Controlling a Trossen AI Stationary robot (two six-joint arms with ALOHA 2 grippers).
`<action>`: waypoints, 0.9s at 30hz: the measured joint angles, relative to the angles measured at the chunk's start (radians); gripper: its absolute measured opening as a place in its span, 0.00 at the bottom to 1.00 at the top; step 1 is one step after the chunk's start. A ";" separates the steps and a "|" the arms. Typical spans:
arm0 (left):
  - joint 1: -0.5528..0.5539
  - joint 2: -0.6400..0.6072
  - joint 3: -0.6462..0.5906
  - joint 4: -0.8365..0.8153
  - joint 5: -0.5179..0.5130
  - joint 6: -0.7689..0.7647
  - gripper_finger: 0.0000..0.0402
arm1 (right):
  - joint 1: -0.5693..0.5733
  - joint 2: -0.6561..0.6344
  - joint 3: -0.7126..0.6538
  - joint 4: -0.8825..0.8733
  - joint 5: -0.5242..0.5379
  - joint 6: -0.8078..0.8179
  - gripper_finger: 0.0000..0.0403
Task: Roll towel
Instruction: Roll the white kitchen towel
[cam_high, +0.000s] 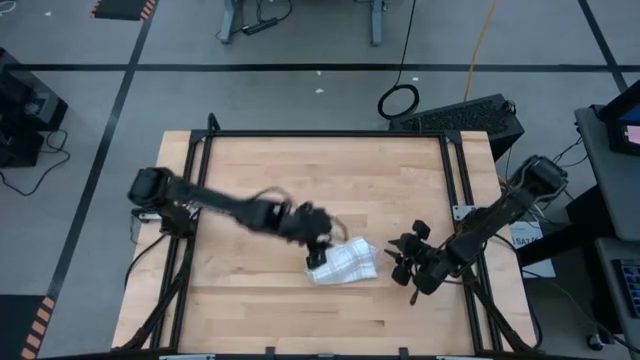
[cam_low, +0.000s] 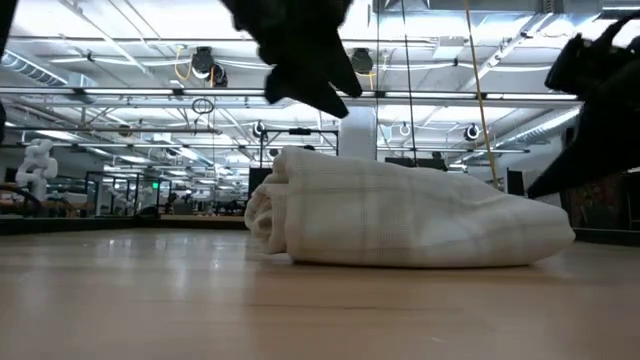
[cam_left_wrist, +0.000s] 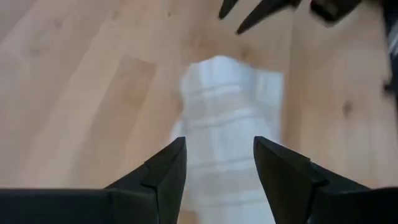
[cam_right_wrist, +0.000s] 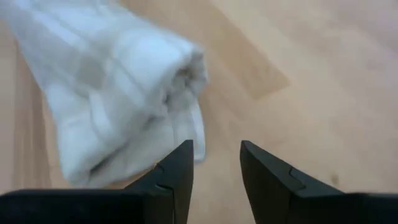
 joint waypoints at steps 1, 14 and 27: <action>-0.044 -0.014 -0.048 0.066 -0.062 -0.071 0.48 | 0.000 -0.009 -0.004 0.007 0.019 -0.022 0.31; -0.472 0.016 -0.194 0.309 -0.659 -0.722 0.48 | -0.154 -0.109 -0.127 0.469 -0.228 -0.280 0.31; -0.532 0.221 -0.195 0.416 -0.677 -0.920 0.48 | -0.256 -0.105 -0.220 0.715 -0.258 -0.479 0.57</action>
